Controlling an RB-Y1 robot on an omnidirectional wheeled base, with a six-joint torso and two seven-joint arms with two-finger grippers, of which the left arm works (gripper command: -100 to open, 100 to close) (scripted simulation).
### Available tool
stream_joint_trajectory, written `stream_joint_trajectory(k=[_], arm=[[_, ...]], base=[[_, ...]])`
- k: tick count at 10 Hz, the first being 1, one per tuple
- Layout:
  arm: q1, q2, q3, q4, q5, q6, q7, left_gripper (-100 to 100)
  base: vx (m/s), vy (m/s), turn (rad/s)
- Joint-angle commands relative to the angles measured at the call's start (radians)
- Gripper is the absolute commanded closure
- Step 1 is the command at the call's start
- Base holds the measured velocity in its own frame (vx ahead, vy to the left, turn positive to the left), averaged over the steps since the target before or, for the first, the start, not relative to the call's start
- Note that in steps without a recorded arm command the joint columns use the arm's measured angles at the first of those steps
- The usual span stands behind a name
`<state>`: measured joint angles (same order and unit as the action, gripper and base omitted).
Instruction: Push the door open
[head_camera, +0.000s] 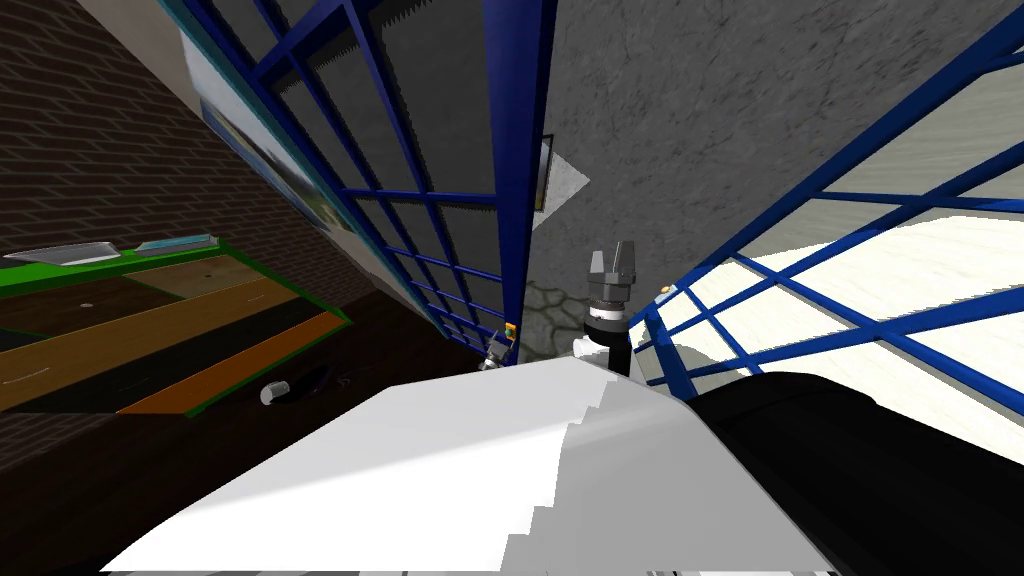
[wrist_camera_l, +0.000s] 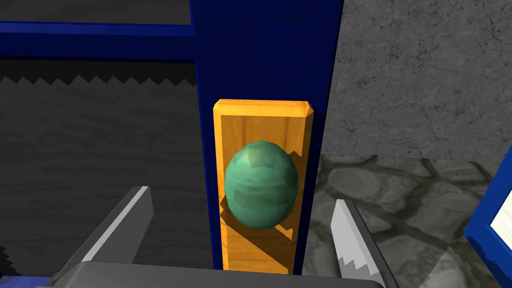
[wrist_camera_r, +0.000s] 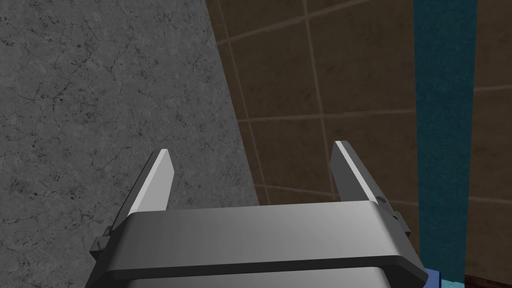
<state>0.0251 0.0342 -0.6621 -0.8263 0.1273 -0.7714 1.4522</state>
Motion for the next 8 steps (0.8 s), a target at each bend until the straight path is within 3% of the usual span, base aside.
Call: stream_joint_trajectory(k=[1,2,3,8], arm=[[-0.005,-0.02,0.004,0.004,0.002,0.001,-0.003,-100],[-0.004,-0.015,0.003,0.008,0.001,-0.002,-0.003,-100],[-0.004,-0.015,0.003,0.008,0.001,-0.002,-0.003,100],[-0.004,-0.015,0.003,0.008,0.001,-0.002,-0.003,100]], base=[[0.172,-0.138,-0.022],[0.072,-0.06,0.021],[-0.017,0.009,-0.006],[-0.012,0.011,-0.005]])
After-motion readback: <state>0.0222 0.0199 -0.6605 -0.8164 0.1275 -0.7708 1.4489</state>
